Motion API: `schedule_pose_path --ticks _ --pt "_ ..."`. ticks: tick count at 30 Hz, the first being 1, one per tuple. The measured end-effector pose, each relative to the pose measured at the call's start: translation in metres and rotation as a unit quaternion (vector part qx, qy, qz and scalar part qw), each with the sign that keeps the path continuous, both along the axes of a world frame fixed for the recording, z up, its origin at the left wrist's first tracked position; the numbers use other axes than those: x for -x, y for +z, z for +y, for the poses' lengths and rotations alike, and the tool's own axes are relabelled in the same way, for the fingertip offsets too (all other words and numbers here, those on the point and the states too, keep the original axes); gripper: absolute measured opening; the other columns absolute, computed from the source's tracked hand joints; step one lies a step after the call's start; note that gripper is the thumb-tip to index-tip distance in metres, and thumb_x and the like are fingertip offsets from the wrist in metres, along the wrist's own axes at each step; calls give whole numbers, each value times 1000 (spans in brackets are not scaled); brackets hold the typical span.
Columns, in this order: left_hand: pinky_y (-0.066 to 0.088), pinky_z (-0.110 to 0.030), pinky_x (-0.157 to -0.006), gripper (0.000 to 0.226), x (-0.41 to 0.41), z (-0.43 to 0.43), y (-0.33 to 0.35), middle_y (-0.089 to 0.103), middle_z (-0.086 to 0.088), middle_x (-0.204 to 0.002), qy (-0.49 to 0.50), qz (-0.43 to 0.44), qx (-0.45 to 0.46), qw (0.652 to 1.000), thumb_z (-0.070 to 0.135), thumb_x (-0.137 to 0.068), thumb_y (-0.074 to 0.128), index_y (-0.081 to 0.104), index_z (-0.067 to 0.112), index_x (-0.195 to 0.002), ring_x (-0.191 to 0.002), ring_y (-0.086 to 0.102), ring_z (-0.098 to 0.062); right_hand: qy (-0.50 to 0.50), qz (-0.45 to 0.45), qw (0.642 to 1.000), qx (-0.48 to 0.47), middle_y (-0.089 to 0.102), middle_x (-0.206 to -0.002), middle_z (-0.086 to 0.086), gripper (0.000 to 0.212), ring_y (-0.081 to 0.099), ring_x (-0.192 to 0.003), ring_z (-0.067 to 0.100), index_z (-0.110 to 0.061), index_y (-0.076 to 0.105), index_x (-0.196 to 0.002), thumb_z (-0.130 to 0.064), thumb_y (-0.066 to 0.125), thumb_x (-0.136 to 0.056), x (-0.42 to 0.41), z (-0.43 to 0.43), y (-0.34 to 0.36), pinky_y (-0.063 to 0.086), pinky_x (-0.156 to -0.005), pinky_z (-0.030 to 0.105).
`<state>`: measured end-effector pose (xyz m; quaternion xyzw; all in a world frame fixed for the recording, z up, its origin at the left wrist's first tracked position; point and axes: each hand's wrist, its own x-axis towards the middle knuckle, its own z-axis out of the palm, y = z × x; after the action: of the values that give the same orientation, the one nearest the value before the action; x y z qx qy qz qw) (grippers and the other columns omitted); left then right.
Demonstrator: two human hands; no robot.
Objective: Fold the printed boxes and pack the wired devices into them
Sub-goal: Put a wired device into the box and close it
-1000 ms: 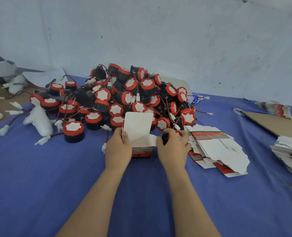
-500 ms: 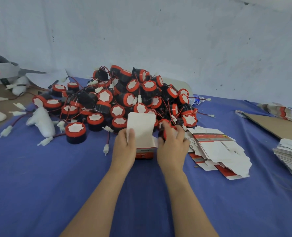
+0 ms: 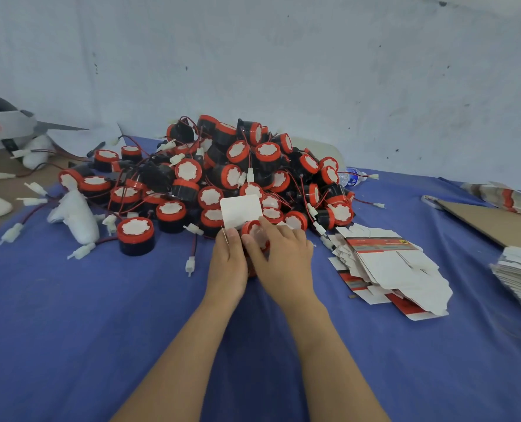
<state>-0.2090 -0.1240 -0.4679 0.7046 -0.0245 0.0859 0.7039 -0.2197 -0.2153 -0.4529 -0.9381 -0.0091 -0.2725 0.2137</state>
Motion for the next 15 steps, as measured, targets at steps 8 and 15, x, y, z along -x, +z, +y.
schedule_pose_path --ticks 8,15 --pt "39 -13 -78 34 0 0 2 52 13 -114 3 1 25 1000 44 -103 21 43 31 -124 -100 51 -2 -16 -49 998 -26 64 -112 -3 45 40 -116 22 -26 63 -124 -54 49 -92 -1 -2 1 17 -85 28" --pt "44 -20 -76 21 1 -2 -2 57 13 -104 -6 7 35 999 40 -104 25 44 34 -112 -97 56 -4 -80 -25 996 -4 54 -103 -4 63 41 -105 20 -29 70 -107 -74 34 -82 0 5 5 16 -84 30"
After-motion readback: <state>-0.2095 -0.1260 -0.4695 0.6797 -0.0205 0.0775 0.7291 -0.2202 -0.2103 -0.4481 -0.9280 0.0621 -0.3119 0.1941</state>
